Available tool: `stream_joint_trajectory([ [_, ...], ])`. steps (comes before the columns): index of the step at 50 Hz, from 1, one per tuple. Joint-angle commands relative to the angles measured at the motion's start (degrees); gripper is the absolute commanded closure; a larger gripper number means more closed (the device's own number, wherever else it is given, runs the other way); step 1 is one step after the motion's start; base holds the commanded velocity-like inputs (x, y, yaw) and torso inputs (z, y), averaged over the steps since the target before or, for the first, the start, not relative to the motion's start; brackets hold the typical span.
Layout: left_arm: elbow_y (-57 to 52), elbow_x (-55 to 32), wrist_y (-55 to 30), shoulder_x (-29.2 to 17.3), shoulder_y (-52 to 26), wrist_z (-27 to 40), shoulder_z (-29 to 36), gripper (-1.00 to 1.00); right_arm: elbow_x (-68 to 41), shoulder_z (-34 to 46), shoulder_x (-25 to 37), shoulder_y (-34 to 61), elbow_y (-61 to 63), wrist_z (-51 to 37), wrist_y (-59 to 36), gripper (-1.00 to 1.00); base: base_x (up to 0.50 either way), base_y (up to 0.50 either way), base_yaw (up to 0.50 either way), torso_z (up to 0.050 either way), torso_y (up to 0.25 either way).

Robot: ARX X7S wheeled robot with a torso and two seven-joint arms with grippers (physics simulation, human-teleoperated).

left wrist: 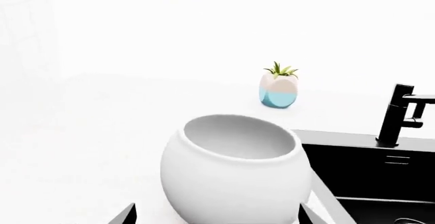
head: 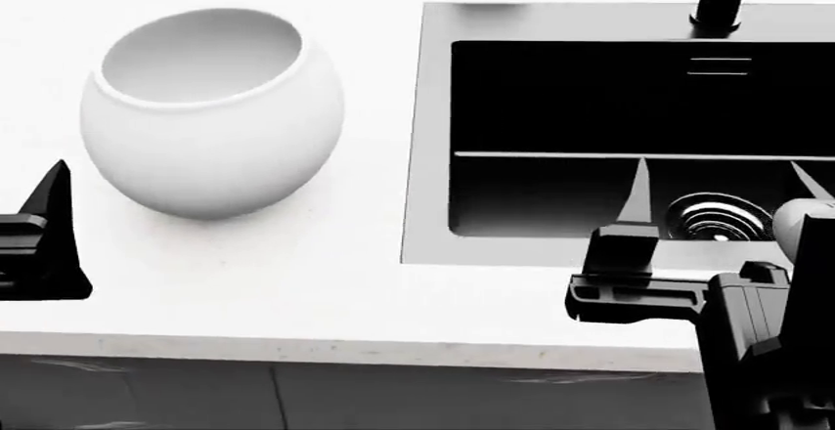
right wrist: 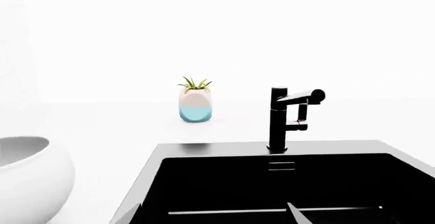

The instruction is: There is a mixed pile of frozen fruits and vegetables on the counter. Locate all the frozen vegetables and place the items in a bowl on the counter. Take all the frozen fruits and defrost them in a running sink.

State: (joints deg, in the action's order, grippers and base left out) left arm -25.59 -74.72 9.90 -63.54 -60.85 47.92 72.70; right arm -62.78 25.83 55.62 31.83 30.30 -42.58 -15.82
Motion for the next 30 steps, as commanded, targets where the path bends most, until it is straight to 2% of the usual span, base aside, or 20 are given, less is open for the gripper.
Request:
stream_joint_trajectory([
  [1,0.51,-1.32,0.01,-0.49,-0.55,1.07,-0.35,-1.0,0.52,0.1,-0.23,0.36,-0.31,0.08,0.06,-1.0,0.0,-0.5,0.0,0.0,0.0],
  [30,1.02,-1.18,-0.54,0.17,-0.33,1.19,-0.56,-1.0,0.01,-0.9,0.71,-1.02,0.22,-0.3,0.85,-1.0,0.0,-0.5,0.0,0.0,0.0],
])
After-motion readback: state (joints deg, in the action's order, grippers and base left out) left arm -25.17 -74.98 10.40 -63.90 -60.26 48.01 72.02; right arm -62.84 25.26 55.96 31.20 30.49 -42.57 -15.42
